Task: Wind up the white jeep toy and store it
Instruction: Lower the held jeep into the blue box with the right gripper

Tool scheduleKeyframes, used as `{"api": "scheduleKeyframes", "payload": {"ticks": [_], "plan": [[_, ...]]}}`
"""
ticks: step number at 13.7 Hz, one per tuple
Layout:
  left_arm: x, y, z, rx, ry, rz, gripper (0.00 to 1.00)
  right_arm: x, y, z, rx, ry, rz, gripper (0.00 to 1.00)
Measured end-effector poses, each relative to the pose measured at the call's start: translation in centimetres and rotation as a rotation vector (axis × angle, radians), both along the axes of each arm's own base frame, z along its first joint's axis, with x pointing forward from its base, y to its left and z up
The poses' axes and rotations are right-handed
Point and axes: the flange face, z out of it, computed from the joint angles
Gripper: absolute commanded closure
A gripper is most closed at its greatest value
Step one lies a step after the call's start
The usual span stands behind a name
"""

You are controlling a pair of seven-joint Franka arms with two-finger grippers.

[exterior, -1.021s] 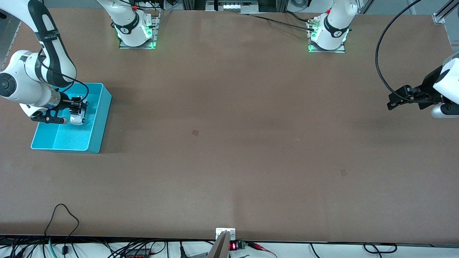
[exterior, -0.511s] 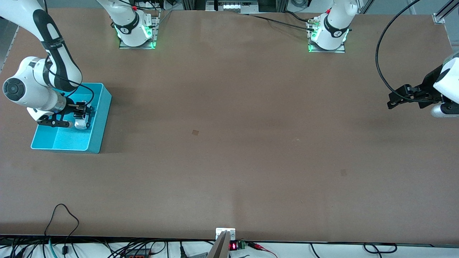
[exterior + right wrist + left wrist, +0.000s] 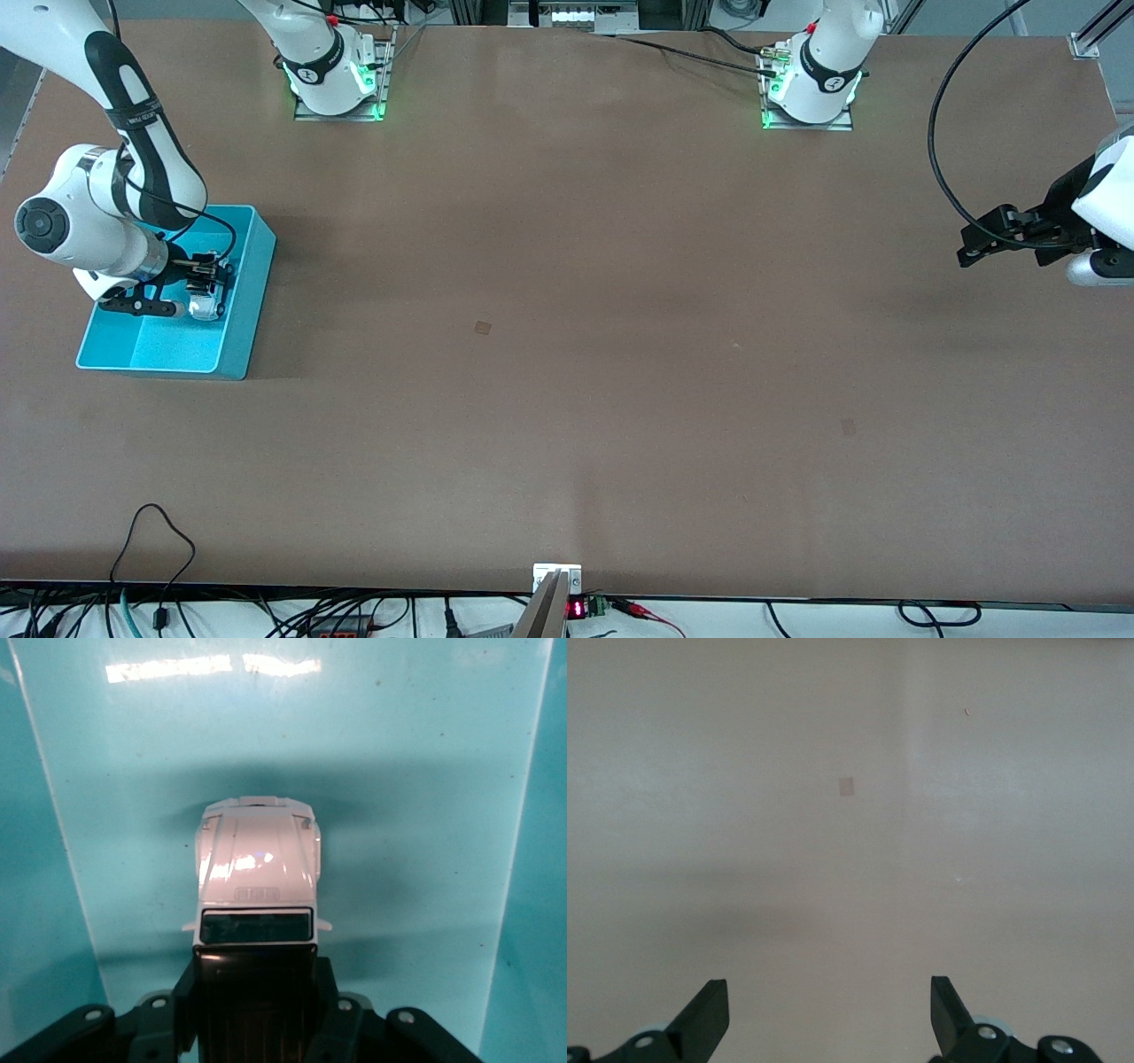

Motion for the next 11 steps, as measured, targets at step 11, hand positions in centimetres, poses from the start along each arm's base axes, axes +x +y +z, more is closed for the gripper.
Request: {"api": "scheduleKeyframes", "payload": {"ticks": [11], "plan": [[-0.1, 0.2, -0.1, 0.0, 0.013, 0.002, 0.0, 0.6, -0.2, 1.3, -0.008, -0.023, 0.0, 0.0]]}}
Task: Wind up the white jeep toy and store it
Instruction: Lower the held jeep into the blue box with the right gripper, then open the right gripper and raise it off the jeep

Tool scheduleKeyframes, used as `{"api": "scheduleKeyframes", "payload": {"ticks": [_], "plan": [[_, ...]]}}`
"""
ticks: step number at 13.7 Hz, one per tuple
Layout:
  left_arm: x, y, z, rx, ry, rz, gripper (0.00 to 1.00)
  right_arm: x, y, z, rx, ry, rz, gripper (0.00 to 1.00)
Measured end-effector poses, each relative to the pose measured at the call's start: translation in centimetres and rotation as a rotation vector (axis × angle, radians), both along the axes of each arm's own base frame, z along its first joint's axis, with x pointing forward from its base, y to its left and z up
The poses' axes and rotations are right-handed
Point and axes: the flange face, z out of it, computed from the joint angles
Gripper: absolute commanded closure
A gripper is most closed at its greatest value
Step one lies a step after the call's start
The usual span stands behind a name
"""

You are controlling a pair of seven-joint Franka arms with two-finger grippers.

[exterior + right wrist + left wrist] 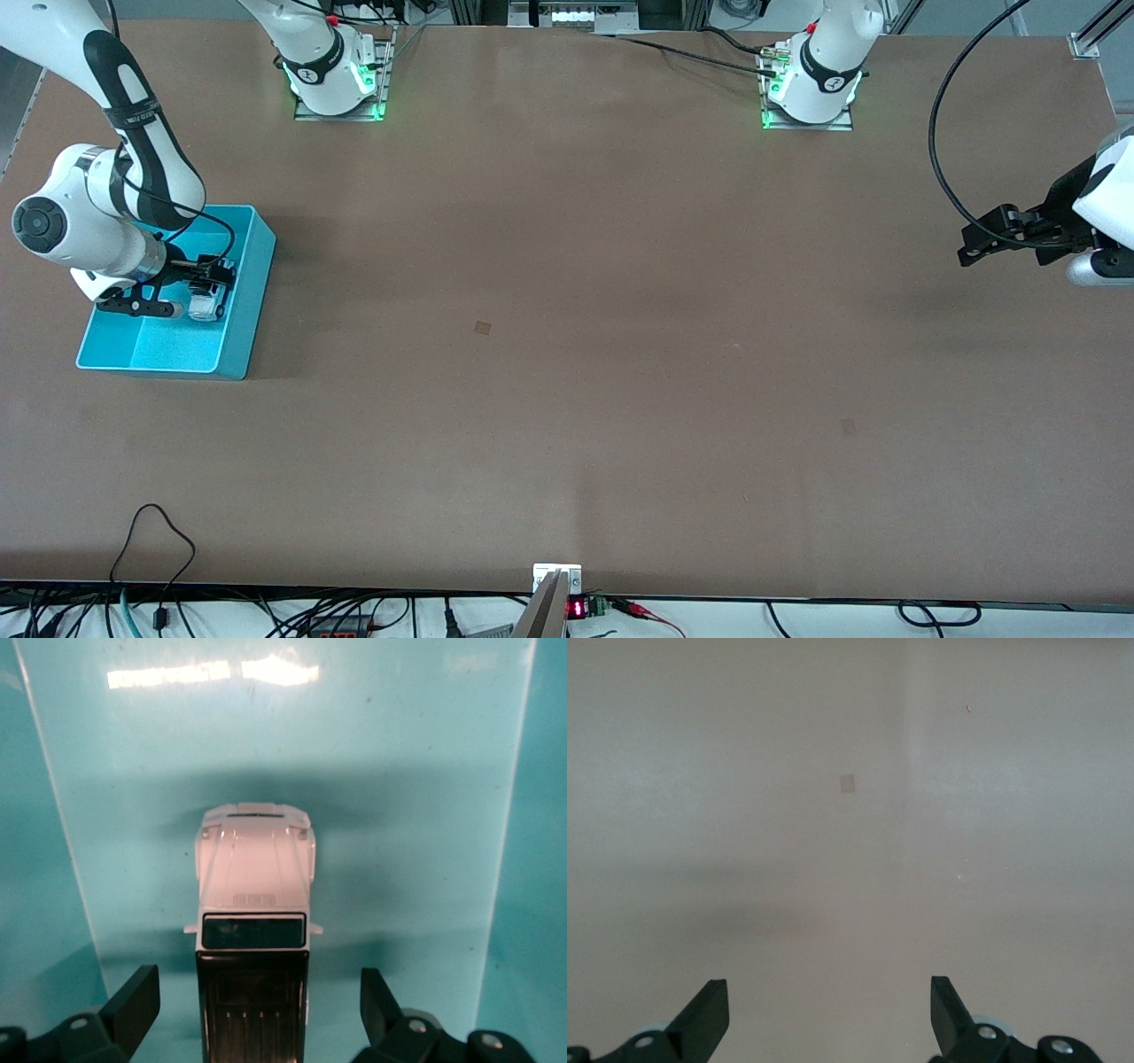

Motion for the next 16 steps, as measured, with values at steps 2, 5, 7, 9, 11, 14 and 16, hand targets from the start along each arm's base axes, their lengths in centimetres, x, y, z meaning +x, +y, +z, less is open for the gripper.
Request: {"api": "scheduleKeyframes", "payload": {"ticks": [2, 5, 7, 9, 11, 14, 16], "plan": [[-0.1, 0.0, -0.1, 0.0, 0.01, 0.001, 0.0, 0.3, 0.0, 2.4, -0.007, -0.004, -0.002, 0.0], [-0.1, 0.1, -0.1, 0.0, 0.012, 0.001, 0.0, 0.9, 0.8, 8.3, -0.022, -0.006, 0.007, 0.0], [-0.1, 0.1, -0.1, 0.0, 0.012, 0.002, 0.0, 1.5, 1.8, 12.8, -0.025, -0.016, 0.0, 0.0], [-0.1, 0.2, -0.1, 0.0, 0.012, 0.003, 0.0, 2.4, 2.9, 17.4, -0.025, -0.03, 0.004, 0.0], [-0.1, 0.2, -0.1, 0.0, 0.012, 0.003, 0.0, 3.3, 4.1, 22.0, -0.029, -0.02, 0.014, 0.0], [-0.1, 0.2, -0.1, 0.0, 0.011, -0.007, 0.0, 4.4, 6.0, 28.3, -0.032, -0.005, 0.033, 0.0], [-0.1, 0.2, 0.0, 0.0, 0.01, -0.022, 0.0, 5.1, 7.6, 32.1, -0.038, -0.034, 0.057, 0.0]]}}
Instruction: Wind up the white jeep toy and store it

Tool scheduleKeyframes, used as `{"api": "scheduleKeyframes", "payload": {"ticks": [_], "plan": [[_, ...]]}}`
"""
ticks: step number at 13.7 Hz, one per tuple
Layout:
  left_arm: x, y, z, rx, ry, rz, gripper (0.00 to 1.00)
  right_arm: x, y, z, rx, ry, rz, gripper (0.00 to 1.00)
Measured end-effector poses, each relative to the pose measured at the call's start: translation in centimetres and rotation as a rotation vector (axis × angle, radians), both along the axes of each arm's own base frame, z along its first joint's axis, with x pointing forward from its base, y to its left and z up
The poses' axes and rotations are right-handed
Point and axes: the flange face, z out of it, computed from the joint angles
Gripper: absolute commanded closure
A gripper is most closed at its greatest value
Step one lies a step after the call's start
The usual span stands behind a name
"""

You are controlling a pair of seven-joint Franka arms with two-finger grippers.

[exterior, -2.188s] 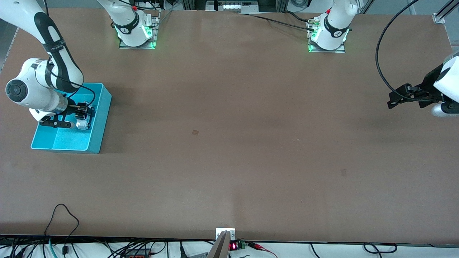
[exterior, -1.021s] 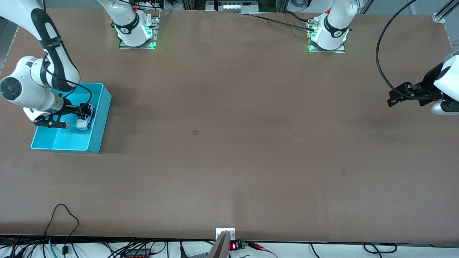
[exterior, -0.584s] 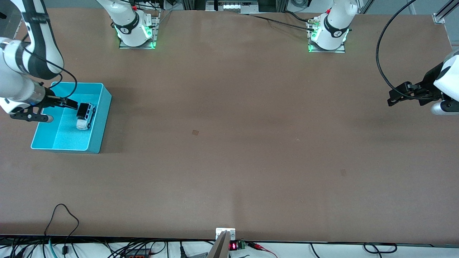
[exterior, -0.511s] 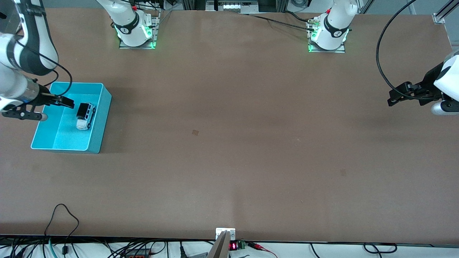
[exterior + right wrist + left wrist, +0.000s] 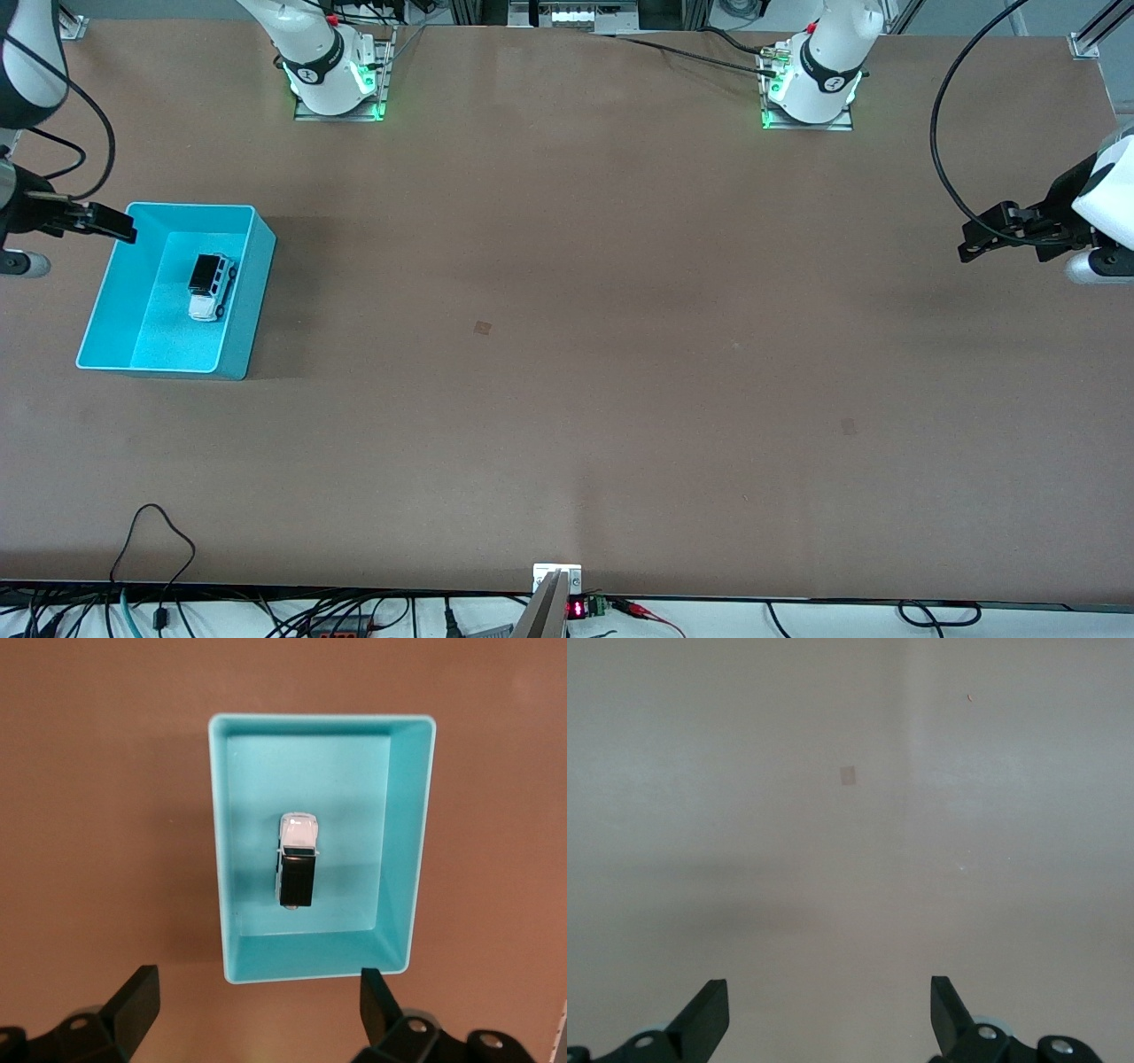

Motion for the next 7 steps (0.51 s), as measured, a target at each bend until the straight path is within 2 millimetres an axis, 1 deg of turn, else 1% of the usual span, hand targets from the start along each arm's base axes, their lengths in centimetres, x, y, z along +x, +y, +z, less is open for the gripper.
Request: {"api": "scheduleKeyframes", "payload": {"ticks": [2, 4, 5, 7], "plan": [[0.0, 0.0, 0.1, 0.0, -0.001, -0.001, 0.0, 0.4, 1.1, 3.5, 0.014, -0.029, 0.009, 0.0], [0.0, 0.0, 0.1, 0.0, -0.001, -0.001, 0.0, 0.4, 2.0, 5.8, 0.039, -0.025, 0.012, 0.0], [0.0, 0.0, 0.1, 0.0, -0.002, -0.001, 0.0, 0.3, 2.5, 6.3, 0.057, -0.018, 0.016, 0.0], [0.0, 0.0, 0.1, 0.0, -0.002, -0.001, 0.0, 0.3, 3.6, 6.1, 0.106, 0.01, 0.013, 0.0]]}}
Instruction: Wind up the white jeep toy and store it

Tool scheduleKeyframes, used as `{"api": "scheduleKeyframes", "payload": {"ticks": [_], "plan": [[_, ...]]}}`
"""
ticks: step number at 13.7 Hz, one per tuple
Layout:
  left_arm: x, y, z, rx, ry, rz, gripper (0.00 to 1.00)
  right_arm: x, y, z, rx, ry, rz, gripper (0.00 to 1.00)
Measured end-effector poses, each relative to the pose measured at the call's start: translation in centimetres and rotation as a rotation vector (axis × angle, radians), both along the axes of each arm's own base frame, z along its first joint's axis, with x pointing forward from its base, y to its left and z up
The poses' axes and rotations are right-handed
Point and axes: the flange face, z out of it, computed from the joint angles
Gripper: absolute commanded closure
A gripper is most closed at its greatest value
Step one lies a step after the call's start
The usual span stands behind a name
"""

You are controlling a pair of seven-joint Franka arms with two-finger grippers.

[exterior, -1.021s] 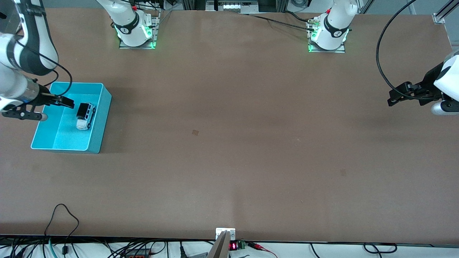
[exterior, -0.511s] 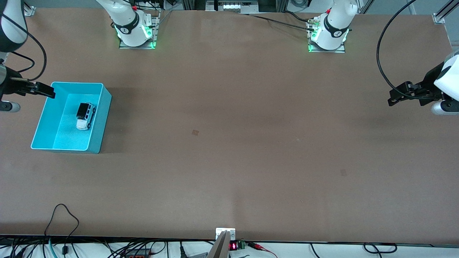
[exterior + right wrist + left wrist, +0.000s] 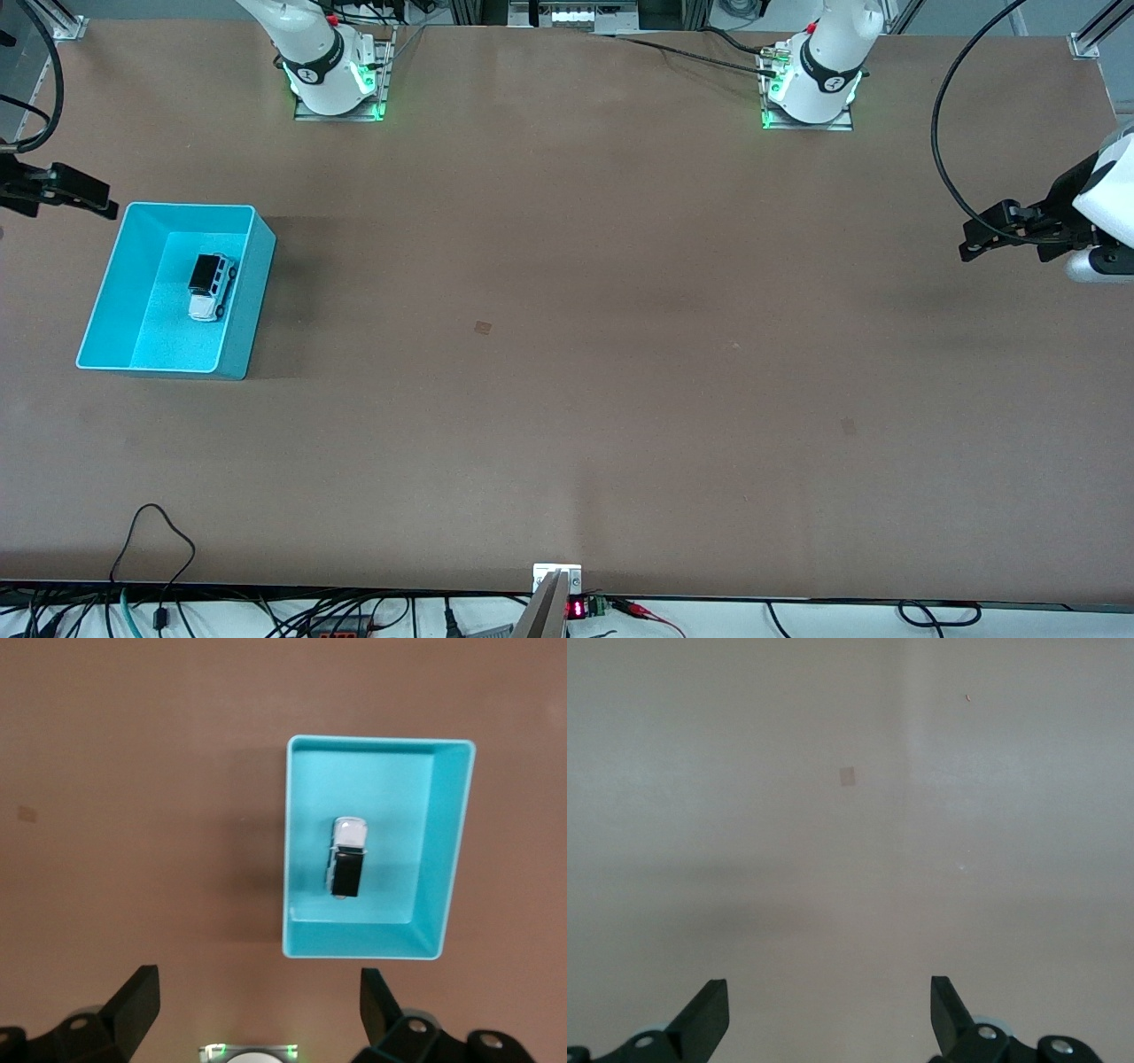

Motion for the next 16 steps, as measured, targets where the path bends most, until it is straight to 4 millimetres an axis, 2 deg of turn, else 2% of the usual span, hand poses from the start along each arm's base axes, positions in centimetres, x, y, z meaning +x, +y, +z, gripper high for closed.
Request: {"api": "scheduleKeyframes", "payload": {"ticks": [3, 6, 12, 16], "plan": [[0.0, 0.0, 0.0, 0.0, 0.0, 0.001, 0.0, 0.5, 0.4, -1.3, 0.015, 0.029, 0.001, 0.0], [0.0, 0.1, 0.0, 0.0, 0.0, 0.003, 0.0, 1.0, 1.7, -2.3, 0.015, 0.046, 0.02, 0.0], [0.0, 0.1, 0.0, 0.0, 0.0, 0.018, 0.0, 1.0, 1.5, -2.3, 0.004, 0.043, 0.018, 0.0], [0.0, 0.1, 0.0, 0.0, 0.0, 0.018, 0.0, 1.4, 2.3, -2.0, 0.002, 0.014, 0.033, 0.0]]}}
